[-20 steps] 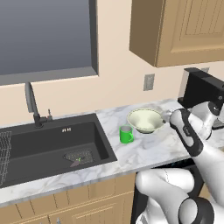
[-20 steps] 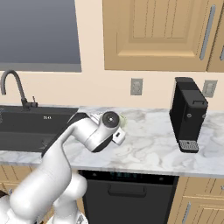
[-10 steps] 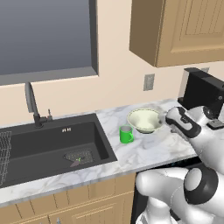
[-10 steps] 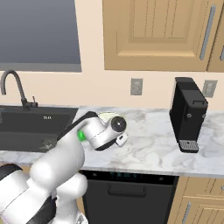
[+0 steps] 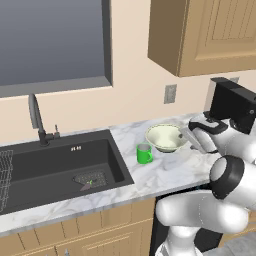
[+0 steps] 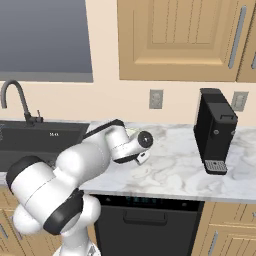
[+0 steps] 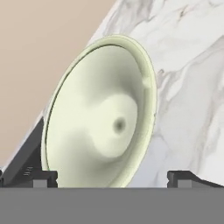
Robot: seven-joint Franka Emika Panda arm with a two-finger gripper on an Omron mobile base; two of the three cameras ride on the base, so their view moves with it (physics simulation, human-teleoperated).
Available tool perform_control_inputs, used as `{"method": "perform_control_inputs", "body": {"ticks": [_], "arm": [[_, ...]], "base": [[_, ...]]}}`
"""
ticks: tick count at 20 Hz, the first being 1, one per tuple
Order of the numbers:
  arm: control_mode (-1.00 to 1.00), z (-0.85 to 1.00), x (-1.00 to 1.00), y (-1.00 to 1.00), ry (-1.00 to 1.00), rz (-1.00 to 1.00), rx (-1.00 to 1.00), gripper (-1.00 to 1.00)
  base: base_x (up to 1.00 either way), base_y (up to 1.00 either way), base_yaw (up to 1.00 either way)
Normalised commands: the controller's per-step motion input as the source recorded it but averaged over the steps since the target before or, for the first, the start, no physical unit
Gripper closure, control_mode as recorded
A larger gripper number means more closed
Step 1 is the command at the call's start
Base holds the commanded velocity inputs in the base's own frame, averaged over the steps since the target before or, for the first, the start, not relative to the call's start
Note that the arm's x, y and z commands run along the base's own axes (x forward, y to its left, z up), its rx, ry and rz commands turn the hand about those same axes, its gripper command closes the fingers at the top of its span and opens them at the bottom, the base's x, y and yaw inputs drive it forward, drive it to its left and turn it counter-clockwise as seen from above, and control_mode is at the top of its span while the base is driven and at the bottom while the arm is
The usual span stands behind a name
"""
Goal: Clear the mugs and bowl far away from the sink.
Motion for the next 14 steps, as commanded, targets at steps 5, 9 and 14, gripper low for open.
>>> {"method": "perform_control_inputs", "body": {"ticks": [5, 9, 14], "arm": [[-1.00, -0.23, 0.15, -0.12, 0.00, 0.00, 0.07, -1.00], [-1.00, -0.23, 0.18, -0.07, 0.00, 0.00, 0.05, -1.00], [-1.00, -0.16, 0.30, 0.00, 0.00, 0.00, 0.03, -1.00]], "base": [[0.00, 0.00, 0.00], [0.00, 0.00, 0.00], [0.00, 0.00, 0.00]]}}
